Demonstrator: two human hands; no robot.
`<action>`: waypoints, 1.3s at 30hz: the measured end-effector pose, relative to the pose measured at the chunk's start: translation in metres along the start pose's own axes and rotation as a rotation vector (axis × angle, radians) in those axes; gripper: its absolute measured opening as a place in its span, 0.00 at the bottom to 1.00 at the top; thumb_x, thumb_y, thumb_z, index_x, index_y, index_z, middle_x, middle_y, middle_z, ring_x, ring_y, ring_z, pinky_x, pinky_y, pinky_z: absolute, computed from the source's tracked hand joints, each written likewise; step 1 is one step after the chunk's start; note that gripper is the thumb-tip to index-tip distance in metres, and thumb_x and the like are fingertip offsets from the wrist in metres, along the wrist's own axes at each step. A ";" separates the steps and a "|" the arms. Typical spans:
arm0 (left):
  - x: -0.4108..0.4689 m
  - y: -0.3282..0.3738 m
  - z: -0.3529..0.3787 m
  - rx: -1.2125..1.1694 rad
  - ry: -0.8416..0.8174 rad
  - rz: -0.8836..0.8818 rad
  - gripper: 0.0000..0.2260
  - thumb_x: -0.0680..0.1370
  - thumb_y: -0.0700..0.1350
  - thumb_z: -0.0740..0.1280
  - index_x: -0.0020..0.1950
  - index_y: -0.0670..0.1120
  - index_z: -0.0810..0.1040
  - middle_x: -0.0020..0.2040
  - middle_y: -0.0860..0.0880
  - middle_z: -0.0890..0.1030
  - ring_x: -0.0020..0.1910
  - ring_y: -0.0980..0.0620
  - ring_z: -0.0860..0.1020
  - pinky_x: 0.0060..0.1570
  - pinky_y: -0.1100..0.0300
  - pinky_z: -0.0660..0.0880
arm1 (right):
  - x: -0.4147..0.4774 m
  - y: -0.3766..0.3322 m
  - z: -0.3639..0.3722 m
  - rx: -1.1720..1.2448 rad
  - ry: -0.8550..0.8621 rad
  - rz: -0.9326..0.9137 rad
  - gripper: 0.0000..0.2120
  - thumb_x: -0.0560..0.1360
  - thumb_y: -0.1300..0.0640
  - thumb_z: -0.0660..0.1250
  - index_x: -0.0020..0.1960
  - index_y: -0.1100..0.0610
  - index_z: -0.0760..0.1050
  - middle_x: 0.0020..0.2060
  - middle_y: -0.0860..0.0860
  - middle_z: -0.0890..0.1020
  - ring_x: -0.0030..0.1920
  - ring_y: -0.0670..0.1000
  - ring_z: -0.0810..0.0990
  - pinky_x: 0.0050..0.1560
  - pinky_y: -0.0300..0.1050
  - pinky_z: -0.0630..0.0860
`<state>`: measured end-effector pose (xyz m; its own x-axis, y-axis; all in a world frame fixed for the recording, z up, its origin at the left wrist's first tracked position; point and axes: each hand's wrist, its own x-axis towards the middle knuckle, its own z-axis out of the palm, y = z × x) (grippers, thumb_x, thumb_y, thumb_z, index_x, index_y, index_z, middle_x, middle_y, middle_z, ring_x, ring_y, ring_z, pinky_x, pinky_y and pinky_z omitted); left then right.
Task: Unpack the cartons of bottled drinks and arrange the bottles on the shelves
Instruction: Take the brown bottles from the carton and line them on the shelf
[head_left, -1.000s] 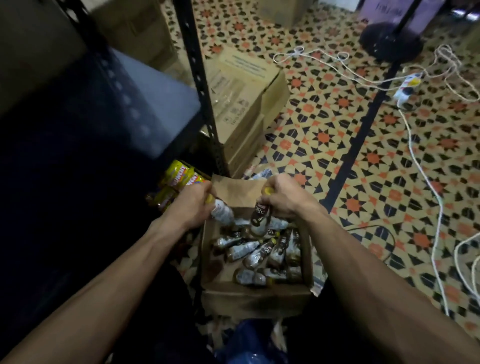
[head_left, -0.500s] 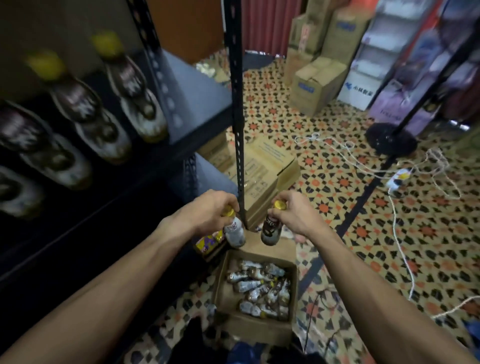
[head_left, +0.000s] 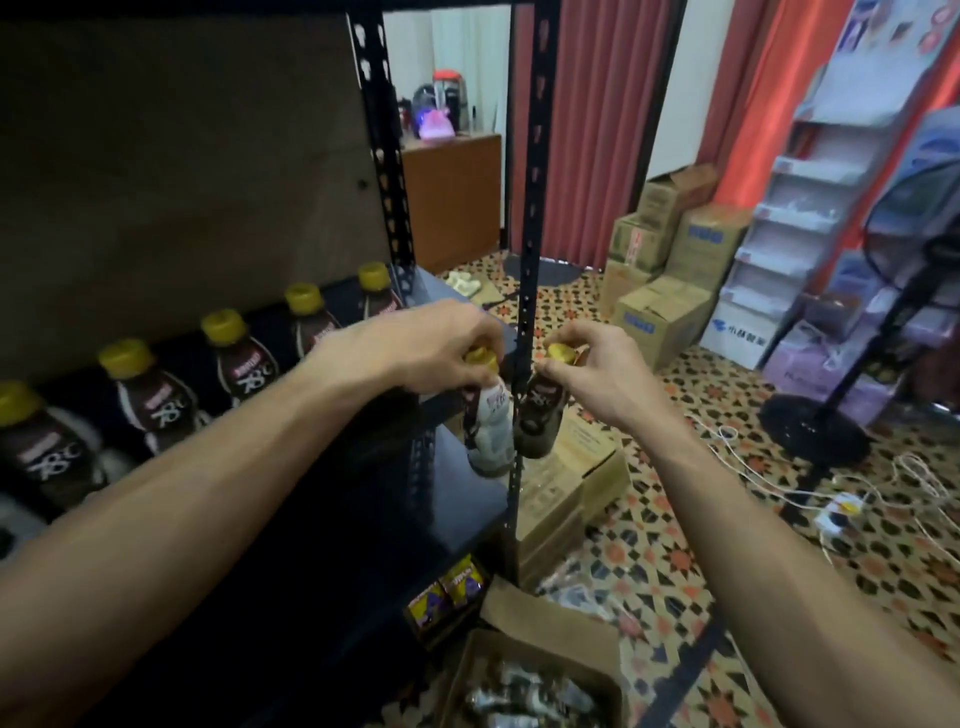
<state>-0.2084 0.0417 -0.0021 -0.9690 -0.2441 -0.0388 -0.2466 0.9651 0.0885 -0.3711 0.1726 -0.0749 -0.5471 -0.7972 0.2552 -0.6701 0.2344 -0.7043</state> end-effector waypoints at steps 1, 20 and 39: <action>0.002 -0.004 -0.011 0.015 0.027 -0.014 0.08 0.78 0.52 0.69 0.53 0.49 0.78 0.38 0.58 0.73 0.35 0.59 0.71 0.34 0.62 0.65 | 0.006 -0.009 -0.003 0.016 0.015 -0.024 0.09 0.75 0.51 0.75 0.52 0.54 0.81 0.46 0.49 0.83 0.38 0.43 0.76 0.38 0.43 0.72; 0.043 -0.045 -0.056 0.199 0.152 -0.441 0.17 0.78 0.60 0.67 0.48 0.46 0.75 0.38 0.50 0.75 0.41 0.47 0.77 0.43 0.53 0.76 | 0.082 -0.073 0.010 -0.072 0.052 -0.172 0.16 0.80 0.55 0.69 0.67 0.56 0.77 0.61 0.51 0.80 0.60 0.50 0.78 0.57 0.42 0.73; 0.035 -0.059 -0.052 0.020 0.069 -0.438 0.27 0.75 0.57 0.72 0.69 0.48 0.70 0.60 0.48 0.76 0.54 0.49 0.75 0.53 0.52 0.76 | 0.072 -0.047 0.041 0.047 0.029 -0.162 0.38 0.80 0.59 0.68 0.83 0.50 0.51 0.72 0.53 0.73 0.71 0.50 0.70 0.70 0.38 0.60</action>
<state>-0.2287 -0.0289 0.0428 -0.7721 -0.6355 -0.0017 -0.6344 0.7707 0.0593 -0.3585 0.0809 -0.0507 -0.4484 -0.8061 0.3862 -0.7270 0.0775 -0.6823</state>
